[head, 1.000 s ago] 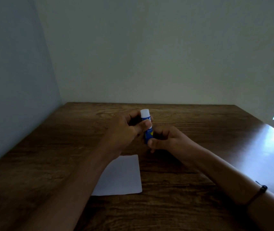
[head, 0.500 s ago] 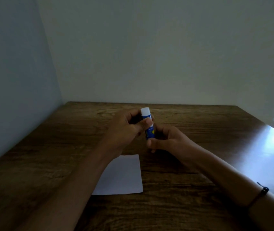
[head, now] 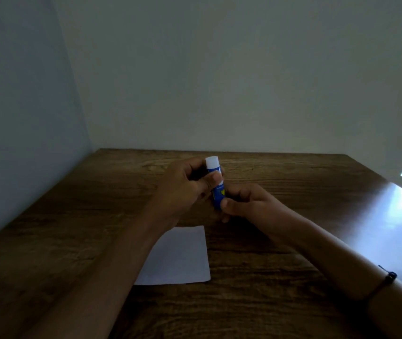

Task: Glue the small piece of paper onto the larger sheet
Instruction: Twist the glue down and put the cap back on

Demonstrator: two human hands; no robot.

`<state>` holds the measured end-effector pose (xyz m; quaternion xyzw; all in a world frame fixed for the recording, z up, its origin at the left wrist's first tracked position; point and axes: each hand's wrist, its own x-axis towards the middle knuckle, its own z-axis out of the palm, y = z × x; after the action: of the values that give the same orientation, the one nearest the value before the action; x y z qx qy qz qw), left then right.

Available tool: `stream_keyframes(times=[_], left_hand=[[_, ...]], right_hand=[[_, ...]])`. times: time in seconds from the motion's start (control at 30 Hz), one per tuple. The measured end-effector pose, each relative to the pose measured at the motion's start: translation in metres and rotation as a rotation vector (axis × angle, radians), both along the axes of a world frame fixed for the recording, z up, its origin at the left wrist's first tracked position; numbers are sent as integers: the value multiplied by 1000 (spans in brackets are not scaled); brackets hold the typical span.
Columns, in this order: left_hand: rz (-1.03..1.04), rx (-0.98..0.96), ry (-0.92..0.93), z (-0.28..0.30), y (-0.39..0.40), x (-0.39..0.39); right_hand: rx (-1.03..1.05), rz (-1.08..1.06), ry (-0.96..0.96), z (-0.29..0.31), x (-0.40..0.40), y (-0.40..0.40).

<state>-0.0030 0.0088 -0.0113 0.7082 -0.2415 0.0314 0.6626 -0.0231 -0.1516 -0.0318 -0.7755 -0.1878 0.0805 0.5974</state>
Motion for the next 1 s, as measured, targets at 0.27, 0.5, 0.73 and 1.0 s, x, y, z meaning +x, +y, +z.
stream_keyframes(times=[0.27, 0.5, 0.73, 1.0], left_hand=[[-6, 6, 8, 0, 0, 2], [29, 22, -11, -2, -2, 3], [52, 72, -67, -8, -6, 4], [24, 142, -61, -10, -8, 2]], right_hand=[[-9, 22, 49, 4, -2, 3], [-311, -381, -446, 15, 1, -8], [-733, -549, -672, 24, 9, -44], [-965, -284, -546, 9, 14, -35]])
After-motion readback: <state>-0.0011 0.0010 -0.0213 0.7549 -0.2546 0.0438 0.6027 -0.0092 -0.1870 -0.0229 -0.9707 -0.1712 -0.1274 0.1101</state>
